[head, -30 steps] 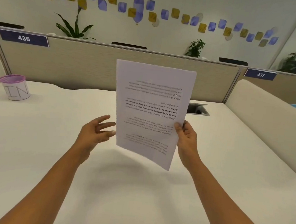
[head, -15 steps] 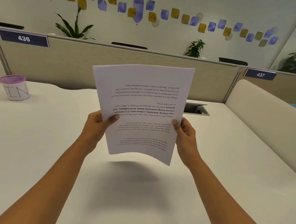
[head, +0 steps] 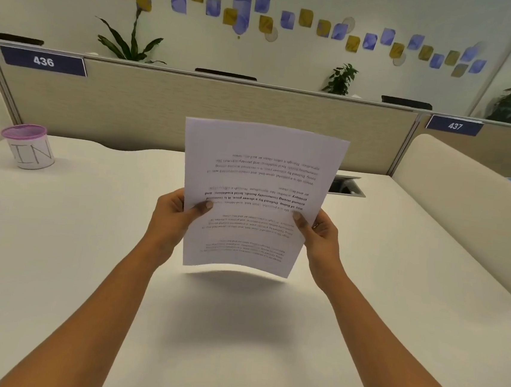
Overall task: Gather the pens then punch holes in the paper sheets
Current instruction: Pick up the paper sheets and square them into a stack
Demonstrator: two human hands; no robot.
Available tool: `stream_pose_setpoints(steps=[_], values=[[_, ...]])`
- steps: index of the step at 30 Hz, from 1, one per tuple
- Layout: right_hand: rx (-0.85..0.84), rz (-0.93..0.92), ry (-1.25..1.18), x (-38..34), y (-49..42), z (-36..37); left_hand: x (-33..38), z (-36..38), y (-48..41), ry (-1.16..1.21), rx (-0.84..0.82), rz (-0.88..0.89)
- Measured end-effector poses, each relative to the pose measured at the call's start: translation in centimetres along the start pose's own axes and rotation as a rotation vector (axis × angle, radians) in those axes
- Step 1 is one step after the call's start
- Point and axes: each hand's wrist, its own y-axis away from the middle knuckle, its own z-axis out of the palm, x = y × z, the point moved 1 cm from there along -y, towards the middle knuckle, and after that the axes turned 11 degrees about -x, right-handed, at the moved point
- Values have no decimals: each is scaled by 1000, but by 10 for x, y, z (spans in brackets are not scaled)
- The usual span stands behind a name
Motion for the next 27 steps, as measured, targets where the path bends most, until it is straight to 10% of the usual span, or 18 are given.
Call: stream_pose_setpoints(steps=[27], values=[[-77, 372, 104, 55, 28, -28, -11, 14, 8, 366, 80, 8]])
